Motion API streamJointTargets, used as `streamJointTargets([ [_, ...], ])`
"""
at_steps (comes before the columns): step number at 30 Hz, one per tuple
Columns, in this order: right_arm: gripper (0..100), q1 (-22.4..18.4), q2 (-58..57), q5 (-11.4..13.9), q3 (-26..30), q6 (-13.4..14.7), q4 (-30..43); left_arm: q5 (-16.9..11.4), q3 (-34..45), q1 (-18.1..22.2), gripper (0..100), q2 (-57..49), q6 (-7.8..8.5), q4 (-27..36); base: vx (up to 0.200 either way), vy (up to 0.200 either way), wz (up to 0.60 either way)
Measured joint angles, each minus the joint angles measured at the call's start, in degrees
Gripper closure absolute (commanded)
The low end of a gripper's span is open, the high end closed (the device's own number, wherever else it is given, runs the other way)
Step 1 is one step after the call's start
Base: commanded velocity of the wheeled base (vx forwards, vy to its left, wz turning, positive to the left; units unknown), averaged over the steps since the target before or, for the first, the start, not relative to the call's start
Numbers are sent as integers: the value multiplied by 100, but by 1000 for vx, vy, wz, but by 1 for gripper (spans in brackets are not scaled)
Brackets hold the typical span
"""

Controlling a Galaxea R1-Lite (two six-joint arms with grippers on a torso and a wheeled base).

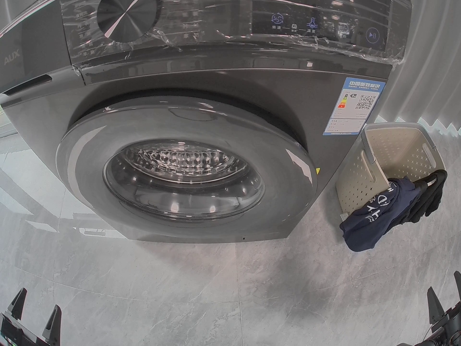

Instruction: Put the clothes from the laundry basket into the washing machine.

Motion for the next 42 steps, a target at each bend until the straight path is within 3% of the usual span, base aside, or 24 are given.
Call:
streamJointTargets([
  [8,0,-2,0,2,0,0,0,2,0,0,0,-2,0,2,0,0,0],
  [15,0,-5,0,0,0,0,0,0,0,0,0,0,0,2,0,0,514],
  [21,0,0,0,0,0,-2,0,0,0,0,0,-2,0,2,0,200,0],
  [36,0,0,0,0,0,0,0,0,0,0,0,0,-9,2,0,0,0],
  [42,0,0,0,0,0,4,0,0,0,0,0,0,-9,0,0,200,0],
])
